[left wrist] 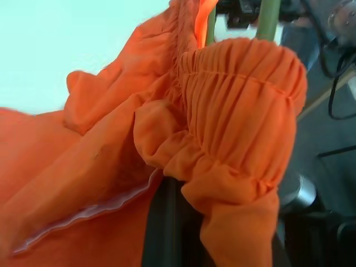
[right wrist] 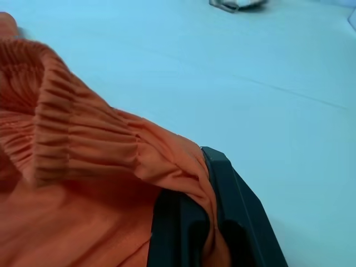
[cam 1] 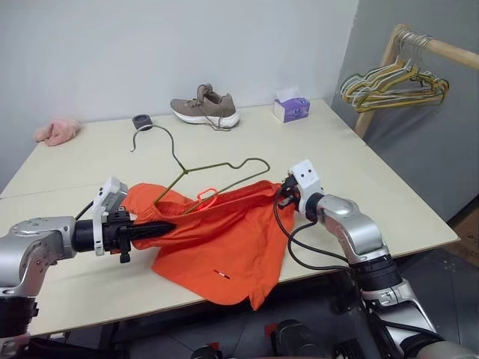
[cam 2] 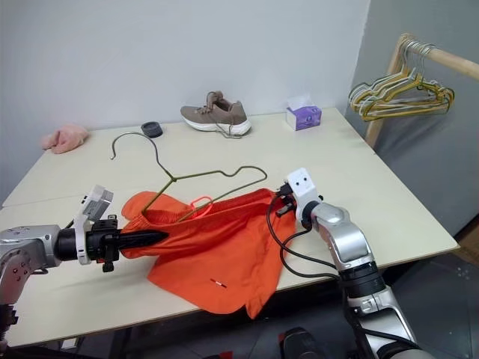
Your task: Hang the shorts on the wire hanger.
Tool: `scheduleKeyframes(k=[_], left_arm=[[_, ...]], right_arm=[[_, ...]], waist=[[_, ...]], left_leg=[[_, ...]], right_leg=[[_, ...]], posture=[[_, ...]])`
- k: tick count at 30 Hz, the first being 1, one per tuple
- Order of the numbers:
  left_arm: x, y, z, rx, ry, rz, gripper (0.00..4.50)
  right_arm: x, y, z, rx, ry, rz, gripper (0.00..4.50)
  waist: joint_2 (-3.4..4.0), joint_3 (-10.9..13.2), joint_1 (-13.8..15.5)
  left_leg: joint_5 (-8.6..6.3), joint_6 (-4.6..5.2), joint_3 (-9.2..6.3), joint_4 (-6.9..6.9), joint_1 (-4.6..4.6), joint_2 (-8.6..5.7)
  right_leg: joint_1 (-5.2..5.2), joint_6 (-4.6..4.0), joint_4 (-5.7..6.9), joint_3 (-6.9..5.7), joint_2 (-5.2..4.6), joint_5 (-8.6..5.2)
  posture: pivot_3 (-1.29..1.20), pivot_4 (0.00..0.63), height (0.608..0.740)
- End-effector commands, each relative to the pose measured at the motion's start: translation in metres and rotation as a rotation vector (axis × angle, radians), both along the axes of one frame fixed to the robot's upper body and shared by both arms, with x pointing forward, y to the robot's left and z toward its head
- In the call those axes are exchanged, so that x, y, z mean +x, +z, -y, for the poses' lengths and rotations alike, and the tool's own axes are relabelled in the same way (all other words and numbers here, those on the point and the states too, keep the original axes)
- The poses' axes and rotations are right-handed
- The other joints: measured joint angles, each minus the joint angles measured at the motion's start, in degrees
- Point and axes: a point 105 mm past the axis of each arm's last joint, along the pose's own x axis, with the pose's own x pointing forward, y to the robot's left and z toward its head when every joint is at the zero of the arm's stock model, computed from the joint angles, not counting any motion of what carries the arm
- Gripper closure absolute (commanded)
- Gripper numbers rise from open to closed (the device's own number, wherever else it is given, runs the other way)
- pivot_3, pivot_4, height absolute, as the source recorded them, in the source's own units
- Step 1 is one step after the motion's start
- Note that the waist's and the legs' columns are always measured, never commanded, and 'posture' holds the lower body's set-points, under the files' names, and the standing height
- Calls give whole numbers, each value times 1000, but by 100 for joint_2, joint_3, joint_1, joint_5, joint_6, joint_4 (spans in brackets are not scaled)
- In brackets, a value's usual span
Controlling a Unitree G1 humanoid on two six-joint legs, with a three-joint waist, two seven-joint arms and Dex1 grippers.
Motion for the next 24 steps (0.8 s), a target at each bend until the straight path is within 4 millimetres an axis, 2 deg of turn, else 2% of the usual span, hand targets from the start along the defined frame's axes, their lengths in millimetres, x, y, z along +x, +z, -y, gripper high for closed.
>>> scheduleKeyframes(k=[1, 10, 18, 24], left_arm=[[-2, 2, -15, 62, 12, 2, 4500], [-10, -17, -33, 194, -15, -43, 4500], [10, -17, -44, 225, 84, 39, 4500], [12, -18, -43, 222, 88, 39, 4500]], right_arm=[[11, 18, 35, -12, -136, 62, 4466], [11, 21, 42, -7, -156, 63, 4466], [7, 24, 40, -31, -124, 78, 4466], [5, 23, 40, -49, -112, 85, 4466]], waist=[[0, 0, 1], [2, 1, 0], [2, 1, 3], [1, 1, 0]], left_leg=[[0, 0, 1, 0, 0, 0], [-1, 0, 0, -6, -2, 1], [-1, 0, 1, -5, -3, 1], [-1, 0, 2, -6, -4, 1]], right_leg=[[0, 0, 0, 0, 0, 0], [-4, -7, -1, -2, 0, -4], [-4, -7, -1, -2, -1, -4], [-5, -6, -2, -1, -1, -5]], posture=[[-216, 0, 740], [-219, 0, 740], [-223, 0, 740], [-227, 0, 740]])
